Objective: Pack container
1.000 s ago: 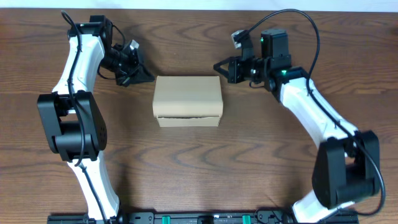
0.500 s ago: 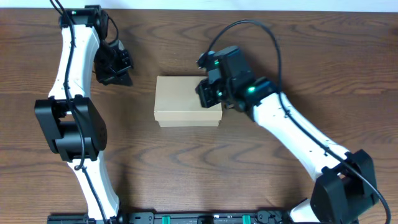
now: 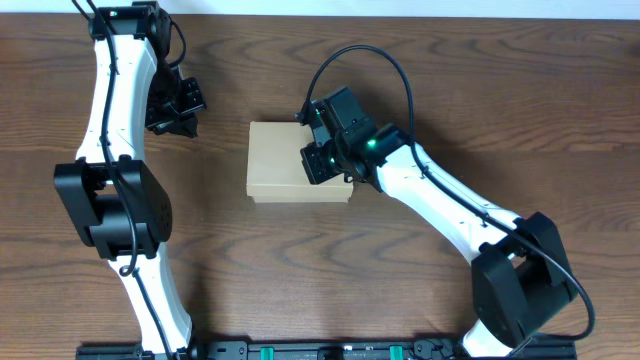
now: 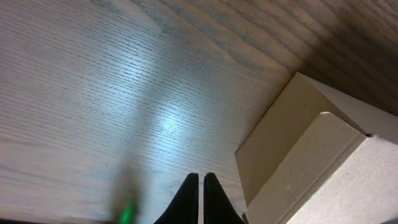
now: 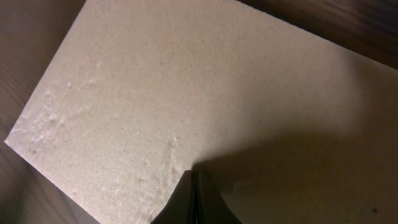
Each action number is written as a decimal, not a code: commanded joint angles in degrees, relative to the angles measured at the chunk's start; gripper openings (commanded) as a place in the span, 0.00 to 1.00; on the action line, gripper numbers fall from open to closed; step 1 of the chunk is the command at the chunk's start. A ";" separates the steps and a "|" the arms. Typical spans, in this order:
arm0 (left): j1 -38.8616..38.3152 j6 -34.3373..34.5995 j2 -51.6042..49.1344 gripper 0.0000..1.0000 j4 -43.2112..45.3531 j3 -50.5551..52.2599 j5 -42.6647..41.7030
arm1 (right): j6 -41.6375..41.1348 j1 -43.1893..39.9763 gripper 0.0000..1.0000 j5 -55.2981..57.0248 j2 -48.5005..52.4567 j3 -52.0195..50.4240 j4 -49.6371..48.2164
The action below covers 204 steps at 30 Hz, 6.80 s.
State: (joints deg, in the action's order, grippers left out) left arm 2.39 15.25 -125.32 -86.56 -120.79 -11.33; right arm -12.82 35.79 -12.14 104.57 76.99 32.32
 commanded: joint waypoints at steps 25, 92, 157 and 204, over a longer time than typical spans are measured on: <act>-0.17 0.02 -0.57 0.96 -8.70 -13.73 1.27 | 5.88 2.27 0.99 -1.09 -6.58 6.29 6.12; -8.13 -3.39 110.86 0.95 -5.33 32.28 1.66 | 6.64 -7.37 0.99 5.29 -93.22 -23.06 31.47; -6.12 -1.97 121.09 0.96 64.54 114.27 26.75 | 6.60 -7.37 0.99 5.05 -93.22 -23.08 38.45; -6.12 -1.97 121.09 0.96 64.54 114.27 26.75 | 3.19 -27.12 0.99 17.75 -104.24 -67.45 11.34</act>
State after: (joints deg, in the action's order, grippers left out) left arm -3.90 14.09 -4.71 -22.00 -7.81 14.17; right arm -8.27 9.17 4.97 0.89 10.02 43.64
